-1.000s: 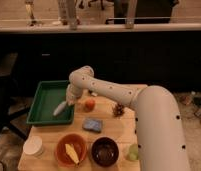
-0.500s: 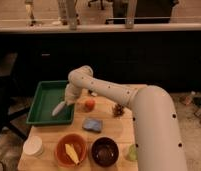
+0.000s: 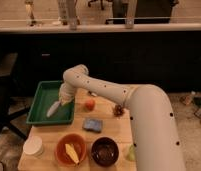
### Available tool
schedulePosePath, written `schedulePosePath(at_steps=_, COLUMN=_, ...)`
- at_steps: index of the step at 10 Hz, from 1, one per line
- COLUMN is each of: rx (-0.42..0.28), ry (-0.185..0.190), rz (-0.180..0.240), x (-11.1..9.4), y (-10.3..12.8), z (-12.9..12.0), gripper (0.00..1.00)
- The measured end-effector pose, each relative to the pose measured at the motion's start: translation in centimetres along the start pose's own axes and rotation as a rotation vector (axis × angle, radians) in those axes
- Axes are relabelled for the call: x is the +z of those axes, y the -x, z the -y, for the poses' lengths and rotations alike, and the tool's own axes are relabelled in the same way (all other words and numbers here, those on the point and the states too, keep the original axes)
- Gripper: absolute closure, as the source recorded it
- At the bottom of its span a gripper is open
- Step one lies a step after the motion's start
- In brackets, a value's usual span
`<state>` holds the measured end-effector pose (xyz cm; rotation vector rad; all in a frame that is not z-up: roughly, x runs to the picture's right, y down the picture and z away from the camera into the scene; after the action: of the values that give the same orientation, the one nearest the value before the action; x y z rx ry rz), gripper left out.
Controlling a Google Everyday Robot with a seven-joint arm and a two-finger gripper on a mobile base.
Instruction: Place towel in tray
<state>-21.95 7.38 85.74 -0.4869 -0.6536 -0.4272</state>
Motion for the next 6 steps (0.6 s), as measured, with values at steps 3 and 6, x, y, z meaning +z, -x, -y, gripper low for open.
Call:
schedulePosePath(at_steps=3, rx=0.002, ry=-0.001, rz=0.008, x=-0.35, y=-0.02, z=-0.83, gripper=1.00)
schedulePosePath(at_steps=6, rx=-0.001, ry=-0.001, rz=0.010, x=-0.27, y=0.22, z=-0.76, gripper=0.81)
